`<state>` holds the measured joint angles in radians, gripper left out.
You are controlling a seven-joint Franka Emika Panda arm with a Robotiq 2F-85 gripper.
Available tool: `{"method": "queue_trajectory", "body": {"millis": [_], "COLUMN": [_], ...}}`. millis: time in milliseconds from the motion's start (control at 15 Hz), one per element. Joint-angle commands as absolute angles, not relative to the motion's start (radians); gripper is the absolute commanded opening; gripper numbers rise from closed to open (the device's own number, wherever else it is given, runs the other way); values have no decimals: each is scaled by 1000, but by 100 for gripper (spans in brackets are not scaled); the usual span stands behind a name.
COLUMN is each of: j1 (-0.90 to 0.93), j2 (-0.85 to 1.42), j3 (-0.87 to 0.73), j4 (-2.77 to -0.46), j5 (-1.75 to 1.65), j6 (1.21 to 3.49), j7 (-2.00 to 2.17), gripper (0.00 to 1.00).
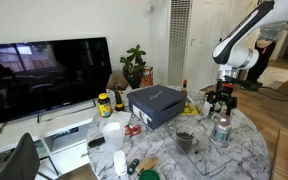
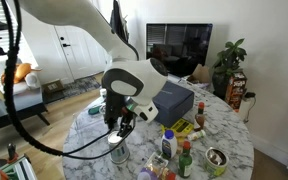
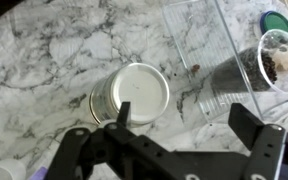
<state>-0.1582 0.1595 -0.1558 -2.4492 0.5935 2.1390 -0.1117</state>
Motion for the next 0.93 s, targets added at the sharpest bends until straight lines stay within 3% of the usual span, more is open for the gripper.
{"method": "queue_trajectory", "body": {"millis": [0,867], "j1": [-181,-258], "j2": [273,523], "j3": [-161,-163], "j4": [-2370,-2174], "j5": [560,580], "j6": [2046,1769], "j7": [-23,3], "gripper": [100,100]}}
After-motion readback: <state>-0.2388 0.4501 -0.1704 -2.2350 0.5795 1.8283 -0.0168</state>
